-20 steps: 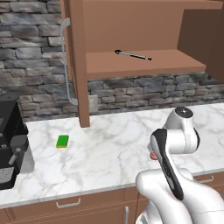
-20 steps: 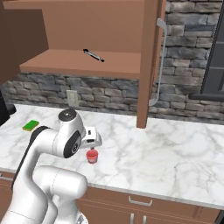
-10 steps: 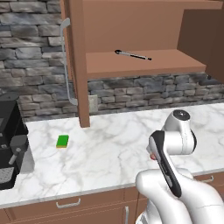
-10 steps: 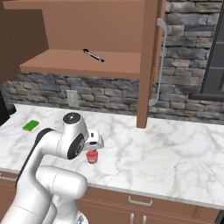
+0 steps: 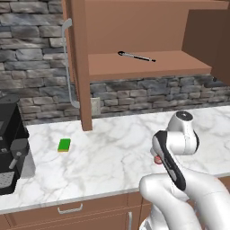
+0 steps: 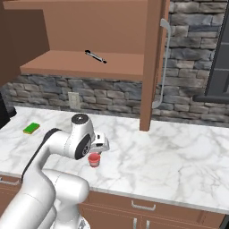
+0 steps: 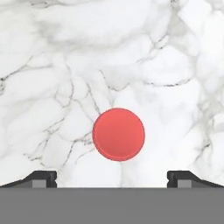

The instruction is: Pick the jam and jam from the counter and place them in the cabinets closest to them.

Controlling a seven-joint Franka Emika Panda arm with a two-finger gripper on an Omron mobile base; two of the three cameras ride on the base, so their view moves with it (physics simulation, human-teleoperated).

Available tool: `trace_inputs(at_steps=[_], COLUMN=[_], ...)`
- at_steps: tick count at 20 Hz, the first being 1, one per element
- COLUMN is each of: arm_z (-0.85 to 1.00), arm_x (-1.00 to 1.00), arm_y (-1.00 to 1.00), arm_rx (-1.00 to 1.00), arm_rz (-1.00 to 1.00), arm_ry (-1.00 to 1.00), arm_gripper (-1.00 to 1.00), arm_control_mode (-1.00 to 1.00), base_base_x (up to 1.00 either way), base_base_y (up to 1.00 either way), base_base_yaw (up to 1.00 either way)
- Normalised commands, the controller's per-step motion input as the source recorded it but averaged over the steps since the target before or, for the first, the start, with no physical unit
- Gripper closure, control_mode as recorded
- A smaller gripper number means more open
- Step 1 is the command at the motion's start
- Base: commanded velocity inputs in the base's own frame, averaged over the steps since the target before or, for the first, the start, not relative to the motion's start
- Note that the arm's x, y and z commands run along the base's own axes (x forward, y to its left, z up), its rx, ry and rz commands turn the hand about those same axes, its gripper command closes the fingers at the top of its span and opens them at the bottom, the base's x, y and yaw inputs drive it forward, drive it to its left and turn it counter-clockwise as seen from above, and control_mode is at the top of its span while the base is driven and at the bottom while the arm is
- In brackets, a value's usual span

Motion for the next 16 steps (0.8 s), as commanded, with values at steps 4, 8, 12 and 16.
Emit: trace_inputs(at_steps=[4,8,12,16], arm_z=[-0.48,-0.37,-0.3,-0.24], arm_x=[0.02,0.0,0.0,0.0], arm_y=[0.0,0.06,0.28,0.35], arm_rx=[0.0,0.0,0.01,0.0], arm_rz=[0.0,0.0,0.0,0.0], arm_ry=[0.0,0.0,0.0,0.0], arm_gripper=[-1.0,-1.0,-1.0,-1.0], arm_control_mode=[-1.0,-1.0,-1.0,-1.0], base_base_x=[0.0,0.0,0.0,0.0], base_base_y=[0.0,0.0,0.0,0.0], base_base_yaw=[0.0,0.0,0.0,0.0])
